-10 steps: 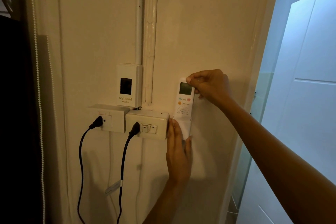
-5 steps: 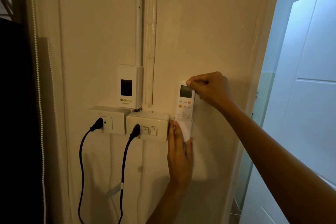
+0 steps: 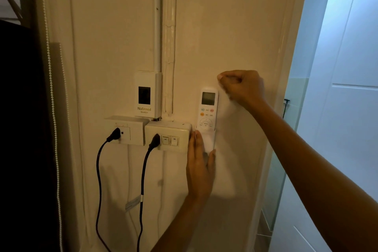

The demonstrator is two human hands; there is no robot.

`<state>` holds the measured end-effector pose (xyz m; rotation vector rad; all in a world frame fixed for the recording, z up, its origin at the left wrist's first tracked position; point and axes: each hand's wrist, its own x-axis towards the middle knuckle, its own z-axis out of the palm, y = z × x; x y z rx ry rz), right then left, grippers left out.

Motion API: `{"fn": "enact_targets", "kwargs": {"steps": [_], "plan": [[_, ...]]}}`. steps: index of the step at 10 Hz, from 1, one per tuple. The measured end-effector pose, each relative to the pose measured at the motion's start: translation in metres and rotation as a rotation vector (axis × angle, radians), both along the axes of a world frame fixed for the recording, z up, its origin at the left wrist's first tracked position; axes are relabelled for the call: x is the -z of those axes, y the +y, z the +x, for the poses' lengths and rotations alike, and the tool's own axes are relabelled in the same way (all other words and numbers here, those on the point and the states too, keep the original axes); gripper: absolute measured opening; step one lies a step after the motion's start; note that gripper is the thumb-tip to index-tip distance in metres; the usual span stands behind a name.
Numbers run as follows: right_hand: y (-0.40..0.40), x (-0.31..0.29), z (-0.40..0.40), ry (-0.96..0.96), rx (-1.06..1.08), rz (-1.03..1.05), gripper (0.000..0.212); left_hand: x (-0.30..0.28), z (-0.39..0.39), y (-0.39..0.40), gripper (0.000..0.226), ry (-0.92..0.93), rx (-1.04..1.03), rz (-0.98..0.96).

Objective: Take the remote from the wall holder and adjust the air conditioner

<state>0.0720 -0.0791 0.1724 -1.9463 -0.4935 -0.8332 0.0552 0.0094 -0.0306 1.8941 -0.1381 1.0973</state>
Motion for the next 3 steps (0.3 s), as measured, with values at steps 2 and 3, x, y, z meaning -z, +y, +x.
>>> {"fn": "enact_targets", "kwargs": {"steps": [2,3], "plan": [[-0.036,-0.032,-0.076,-0.062,-0.297,0.436,0.026,0.005,0.005,0.003,0.071,-0.005,-0.123,0.102],[-0.061,-0.033,-0.126,-0.136,-0.492,0.596,0.021,0.007,-0.01,0.01,0.062,0.049,-0.027,0.085]]}}
